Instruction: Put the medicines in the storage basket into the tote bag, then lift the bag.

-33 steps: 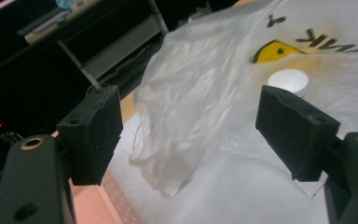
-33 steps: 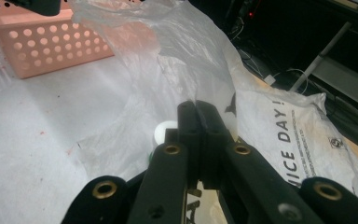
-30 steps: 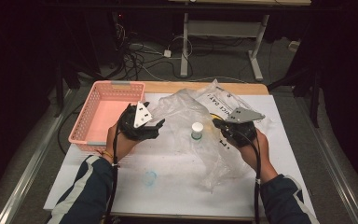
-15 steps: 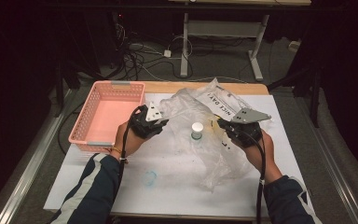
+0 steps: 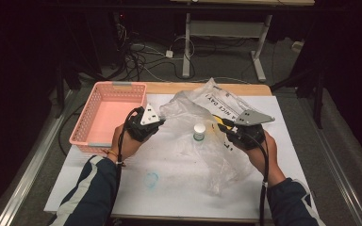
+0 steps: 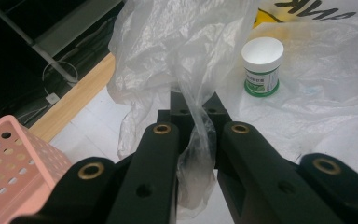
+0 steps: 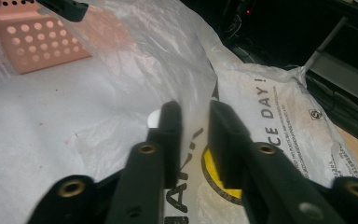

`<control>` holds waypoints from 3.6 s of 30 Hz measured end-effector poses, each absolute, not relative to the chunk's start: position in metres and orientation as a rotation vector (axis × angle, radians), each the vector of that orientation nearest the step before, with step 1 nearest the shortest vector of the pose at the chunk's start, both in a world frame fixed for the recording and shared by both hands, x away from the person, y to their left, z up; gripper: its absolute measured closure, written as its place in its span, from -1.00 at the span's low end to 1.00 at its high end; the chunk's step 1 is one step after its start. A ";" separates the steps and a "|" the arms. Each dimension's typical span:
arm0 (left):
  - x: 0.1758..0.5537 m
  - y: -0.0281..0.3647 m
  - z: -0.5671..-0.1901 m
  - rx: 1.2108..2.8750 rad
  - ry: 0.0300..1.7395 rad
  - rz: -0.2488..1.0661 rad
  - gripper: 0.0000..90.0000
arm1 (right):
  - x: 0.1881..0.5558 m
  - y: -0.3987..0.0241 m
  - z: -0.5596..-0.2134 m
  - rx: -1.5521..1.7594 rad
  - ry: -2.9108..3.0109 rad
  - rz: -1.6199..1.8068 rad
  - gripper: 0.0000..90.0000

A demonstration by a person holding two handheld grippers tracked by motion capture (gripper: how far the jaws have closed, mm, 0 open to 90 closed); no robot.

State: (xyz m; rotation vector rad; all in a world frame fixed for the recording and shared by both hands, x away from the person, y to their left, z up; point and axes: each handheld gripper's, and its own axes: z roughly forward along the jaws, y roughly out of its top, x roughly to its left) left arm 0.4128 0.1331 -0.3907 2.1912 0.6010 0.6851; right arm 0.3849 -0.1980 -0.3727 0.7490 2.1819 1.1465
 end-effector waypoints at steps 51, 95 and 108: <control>0.408 0.130 -0.402 2.217 0.566 0.689 0.90 | 0.305 -0.214 -0.443 0.551 2.349 0.955 0.99; 0.397 0.152 -0.388 2.127 0.561 0.691 0.91 | 0.326 -0.222 -0.387 0.522 2.069 1.160 1.00; 0.386 0.155 -0.369 2.076 0.497 0.739 0.91 | 0.322 -0.221 -0.366 0.467 1.973 1.175 1.00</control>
